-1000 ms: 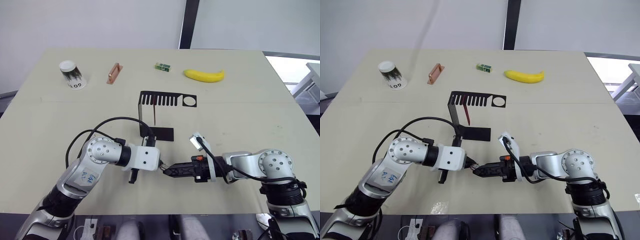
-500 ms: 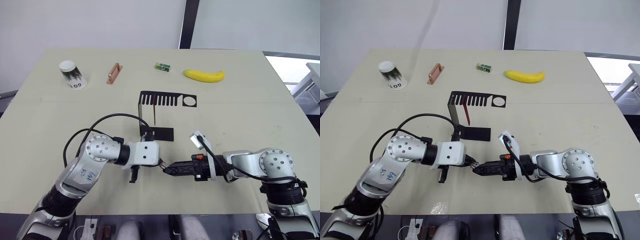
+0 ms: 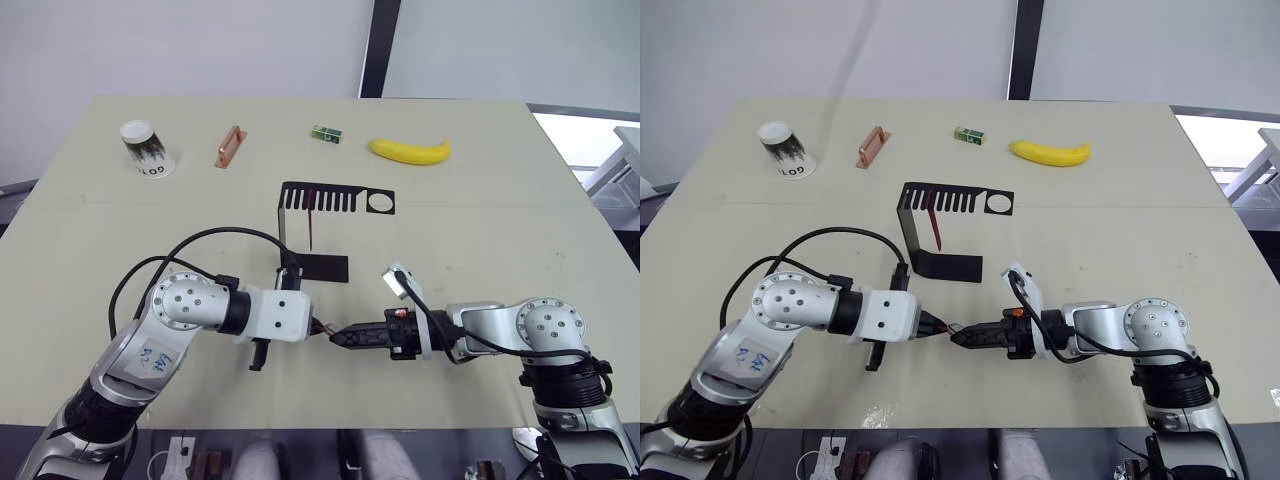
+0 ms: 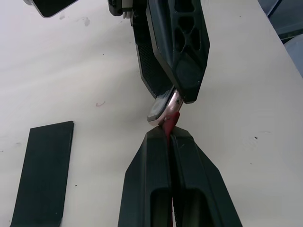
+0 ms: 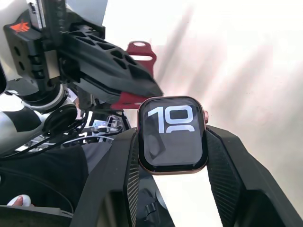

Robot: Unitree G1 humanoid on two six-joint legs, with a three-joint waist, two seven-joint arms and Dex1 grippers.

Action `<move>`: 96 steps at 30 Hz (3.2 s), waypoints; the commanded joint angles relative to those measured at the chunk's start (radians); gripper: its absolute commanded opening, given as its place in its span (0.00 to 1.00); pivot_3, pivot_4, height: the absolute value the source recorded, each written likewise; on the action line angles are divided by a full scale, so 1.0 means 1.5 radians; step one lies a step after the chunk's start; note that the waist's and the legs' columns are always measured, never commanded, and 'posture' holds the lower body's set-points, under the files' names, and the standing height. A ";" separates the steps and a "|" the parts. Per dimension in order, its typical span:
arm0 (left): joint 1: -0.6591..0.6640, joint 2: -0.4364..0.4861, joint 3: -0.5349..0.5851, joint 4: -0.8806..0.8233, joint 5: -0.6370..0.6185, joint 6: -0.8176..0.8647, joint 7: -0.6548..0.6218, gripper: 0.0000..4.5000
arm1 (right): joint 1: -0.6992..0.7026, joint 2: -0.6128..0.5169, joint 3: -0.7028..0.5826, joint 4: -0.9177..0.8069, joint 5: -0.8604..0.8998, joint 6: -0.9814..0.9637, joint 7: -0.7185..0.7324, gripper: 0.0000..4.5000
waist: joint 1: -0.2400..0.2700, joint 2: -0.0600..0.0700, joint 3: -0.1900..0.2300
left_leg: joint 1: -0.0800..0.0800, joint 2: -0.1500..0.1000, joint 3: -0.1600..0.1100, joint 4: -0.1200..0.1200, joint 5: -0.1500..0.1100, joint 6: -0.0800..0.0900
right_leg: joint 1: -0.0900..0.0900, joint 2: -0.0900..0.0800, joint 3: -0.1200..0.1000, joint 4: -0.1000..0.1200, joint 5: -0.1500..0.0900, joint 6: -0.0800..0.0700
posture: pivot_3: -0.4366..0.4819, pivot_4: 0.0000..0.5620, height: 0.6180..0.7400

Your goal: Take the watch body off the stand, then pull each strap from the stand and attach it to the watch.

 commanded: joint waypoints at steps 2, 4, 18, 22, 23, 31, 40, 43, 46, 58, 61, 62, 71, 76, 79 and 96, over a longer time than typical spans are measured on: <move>-0.023 -0.024 0.011 -0.094 -0.067 -0.041 0.013 0.00 | 0.010 0.011 0.029 0.009 -0.038 0.014 -0.037 0.33 | 0.000 0.000 0.000 | 0.000 0.000 0.000 0.000 0.000 0.000 | 0.000 0.000 0.000 0.000 0.000 0.000 | 0.48 0.27 0.98; -0.020 -0.013 0.005 -0.092 -0.067 -0.040 0.014 0.00 | 0.009 0.014 0.028 0.008 -0.041 0.016 -0.035 0.33 | -0.001 0.000 0.000 | 0.000 0.000 0.000 0.000 0.000 0.000 | 0.000 0.000 0.000 0.000 0.000 0.000 | 0.48 0.27 0.98; 0.086 0.050 0.120 -0.054 -0.171 -0.108 -0.003 0.00 | 0.035 -0.011 -0.008 -0.059 -0.044 -0.011 0.043 0.33 | -0.003 0.000 0.000 | 0.000 0.000 0.000 0.000 0.000 0.000 | 0.000 0.000 0.000 0.000 0.000 0.000 | 0.48 0.27 0.98; 0.148 0.061 0.236 -0.002 -0.243 -0.123 -0.004 0.00 | 0.061 -0.053 -0.021 -0.125 -0.103 -0.062 0.148 0.33 | -0.001 0.000 0.000 | 0.000 0.000 0.000 0.000 0.000 0.000 | 0.000 0.000 0.000 0.000 0.000 0.000 | 0.48 0.27 0.98; 0.159 0.062 0.257 0.012 -0.255 -0.127 -0.004 0.00 | 0.068 -0.066 -0.018 -0.142 -0.126 -0.079 0.174 0.33 | -0.001 0.000 0.000 | 0.000 0.000 0.000 0.000 0.000 0.000 | 0.000 0.000 0.000 0.000 0.000 0.000 | 0.48 0.27 0.98; 0.191 0.086 0.298 0.064 -0.267 -0.168 -0.007 0.00 | 0.104 -0.098 -0.008 -0.189 -0.239 -0.180 0.288 0.33 | 0.000 0.000 0.000 | 0.000 0.000 0.000 0.000 -0.001 0.000 | 0.000 0.000 0.000 -0.001 0.000 0.000 | 0.48 0.27 0.98; 0.246 0.115 0.263 -0.018 -0.291 -0.153 -0.011 0.00 | 0.100 -0.068 -0.013 -0.163 -0.238 -0.161 0.283 0.33 | -0.004 0.000 0.000 | 0.000 0.000 0.000 0.000 -0.001 0.000 | 0.000 0.000 0.000 0.000 0.000 0.000 | 0.48 0.27 0.98; 0.220 0.110 0.230 -0.041 -0.277 -0.155 0.006 0.00 | 0.093 -0.056 -0.004 -0.156 -0.248 -0.156 0.283 0.33 | -0.001 0.000 0.000 | 0.000 0.000 0.000 0.000 -0.001 0.000 | 0.000 0.000 0.000 0.000 0.000 0.000 | 0.48 0.27 0.98; 0.176 0.104 0.192 -0.046 -0.255 -0.151 0.030 0.00 | 0.082 -0.037 -0.001 -0.147 -0.239 -0.142 0.271 0.33 | 0.000 0.000 0.000 | 0.000 0.000 0.000 0.000 -0.001 0.000 | 0.000 0.000 0.000 0.000 0.000 0.000 | 0.48 0.27 0.98; 0.079 0.088 0.056 0.005 -0.106 -0.214 0.070 0.00 | 0.045 0.014 -0.024 -0.107 -0.186 -0.058 0.216 0.33 | -0.001 0.000 0.000 | 0.000 0.000 0.000 0.000 -0.001 0.000 | 0.000 0.001 0.000 0.000 0.000 0.000 | 0.48 0.27 0.98; 0.077 0.088 0.046 0.021 -0.083 -0.233 0.069 0.00 | 0.043 0.018 -0.030 -0.103 -0.176 -0.048 0.207 0.33 | -0.001 0.000 0.000 | 0.000 0.000 0.000 0.000 -0.001 0.000 | 0.000 0.001 0.000 0.000 0.000 0.000 | 0.48 0.27 0.98; 0.078 0.087 0.046 0.024 -0.080 -0.237 0.070 0.00 | 0.043 0.019 -0.032 -0.102 -0.172 -0.046 0.204 0.33 | -0.001 0.000 0.000 | 0.000 0.000 0.000 0.000 -0.001 0.000 | 0.000 0.001 0.000 0.000 0.000 0.000 | 0.48 0.27 0.98; 0.084 0.077 0.039 0.031 -0.070 -0.253 0.068 0.00 | 0.042 0.027 -0.045 -0.097 -0.137 -0.027 0.173 0.33 | -0.001 0.000 0.000 | 0.000 0.000 0.000 0.000 -0.001 0.000 | 0.000 0.000 0.000 0.000 0.000 0.000 | 0.48 0.27 0.98; 0.085 0.075 0.039 0.032 -0.068 -0.254 0.071 0.00 | 0.041 0.026 -0.044 -0.095 -0.129 -0.025 0.164 0.33 | -0.001 0.000 0.000 | 0.000 0.000 0.000 0.000 -0.001 0.000 | 0.000 0.000 0.000 0.000 0.000 0.000 | 0.48 0.27 0.98; 0.085 0.073 0.036 0.033 -0.067 -0.254 0.072 0.00 | 0.041 0.026 -0.042 -0.094 -0.127 -0.025 0.163 0.33 | -0.001 0.000 0.000 | 0.000 0.000 0.000 0.000 -0.001 0.000 | 0.000 0.000 0.000 0.000 0.000 0.000 | 0.48 0.27 0.98; 0.083 0.052 0.015 0.037 -0.045 -0.257 0.076 0.00 | 0.042 0.027 -0.037 -0.096 -0.118 -0.025 0.153 0.33 | -0.001 0.000 0.000 | 0.000 0.000 0.000 0.000 -0.001 0.000 | 0.000 0.000 0.000 0.000 0.000 0.000 | 0.48 0.27 0.98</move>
